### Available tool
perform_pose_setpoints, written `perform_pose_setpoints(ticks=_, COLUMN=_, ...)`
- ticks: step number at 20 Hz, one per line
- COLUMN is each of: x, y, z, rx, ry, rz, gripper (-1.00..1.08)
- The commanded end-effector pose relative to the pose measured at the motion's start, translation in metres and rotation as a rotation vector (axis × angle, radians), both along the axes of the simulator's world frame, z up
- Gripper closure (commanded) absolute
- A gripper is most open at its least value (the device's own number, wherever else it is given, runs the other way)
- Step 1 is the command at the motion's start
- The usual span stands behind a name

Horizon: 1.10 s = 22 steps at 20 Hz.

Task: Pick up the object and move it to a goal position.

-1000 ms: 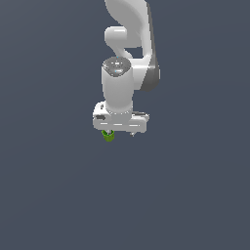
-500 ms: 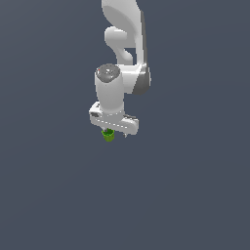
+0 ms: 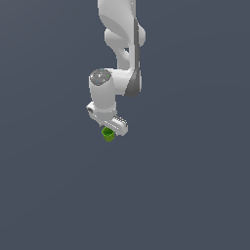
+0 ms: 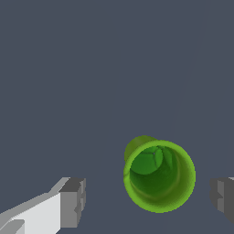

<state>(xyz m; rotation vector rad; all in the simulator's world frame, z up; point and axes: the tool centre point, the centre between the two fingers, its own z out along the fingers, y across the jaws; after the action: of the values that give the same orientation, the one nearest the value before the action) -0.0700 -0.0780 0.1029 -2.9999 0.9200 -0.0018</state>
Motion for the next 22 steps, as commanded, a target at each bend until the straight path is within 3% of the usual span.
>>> perform_pose_setpoints(ticks=1, x=-0.007, y=-0.005, z=-0.005, rx=-0.001, ry=0.001, rz=-0.047, gripper=-0.92)
perform_pose_setpoints(ticks=12, x=-0.015, y=-0.01, z=-0.013, rx=-0.003, ry=0.003, rz=-0.091, gripper=-0.92)
perform_pose_setpoints(ticks=22, x=-0.016, y=-0.01, z=-0.053, rx=-0.003, ry=0.003, rz=-0.096, gripper=-0.92)
